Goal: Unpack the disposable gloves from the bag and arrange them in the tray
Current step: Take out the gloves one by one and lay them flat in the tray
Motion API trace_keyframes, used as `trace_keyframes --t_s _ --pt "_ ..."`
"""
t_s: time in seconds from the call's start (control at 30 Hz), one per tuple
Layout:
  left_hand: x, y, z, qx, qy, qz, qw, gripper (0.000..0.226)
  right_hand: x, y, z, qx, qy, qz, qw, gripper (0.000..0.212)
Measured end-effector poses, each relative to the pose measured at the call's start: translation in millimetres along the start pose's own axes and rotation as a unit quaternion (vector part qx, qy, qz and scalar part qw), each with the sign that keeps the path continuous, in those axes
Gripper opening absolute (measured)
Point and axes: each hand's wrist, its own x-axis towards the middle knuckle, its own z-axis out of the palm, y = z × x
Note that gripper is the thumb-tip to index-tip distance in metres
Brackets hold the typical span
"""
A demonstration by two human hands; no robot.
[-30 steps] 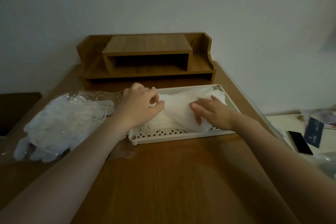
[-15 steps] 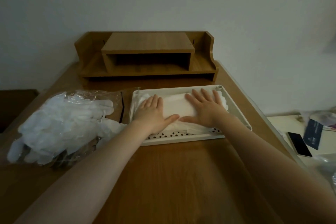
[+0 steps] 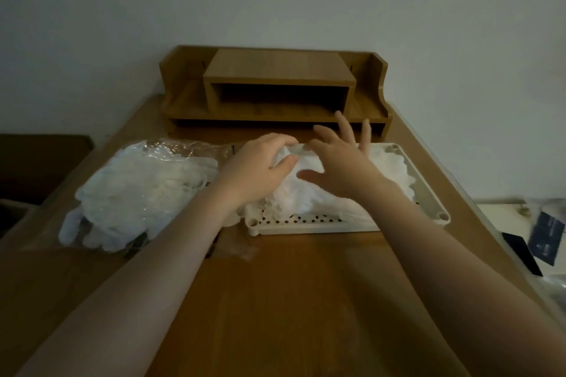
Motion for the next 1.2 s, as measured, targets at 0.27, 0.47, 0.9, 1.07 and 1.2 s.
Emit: trace_keyframes --t_s 0.27,0.47,0.9,1.07,1.2 --pt "-28.2 -56.6 -30.8 -0.090 0.131 -0.049 0.986 0.023 22.9 -99.1 36.0 0.150 -0.076 -0.154 0.974 0.026" --pt "-36.5 -87.6 -42.3 -0.124 0.064 -0.037 0.989 0.020 16.3 -97.9 37.0 0.189 -0.075 -0.140 0.969 0.039" --pt "-33.6 -84.8 -29.5 -0.121 -0.039 -0.045 0.991 0.036 3.4 -94.6 7.5 0.610 0.030 0.017 0.792 0.017" --pt "-36.1 -74.6 -32.6 -0.150 0.004 -0.023 0.988 0.011 0.1 -85.2 -6.1 0.779 0.038 0.031 0.625 0.021" --pt "-40.1 -63.6 -37.8 -0.236 -0.021 -0.019 0.971 0.006 -4.2 -80.5 -16.2 0.867 0.065 0.083 0.488 0.022"
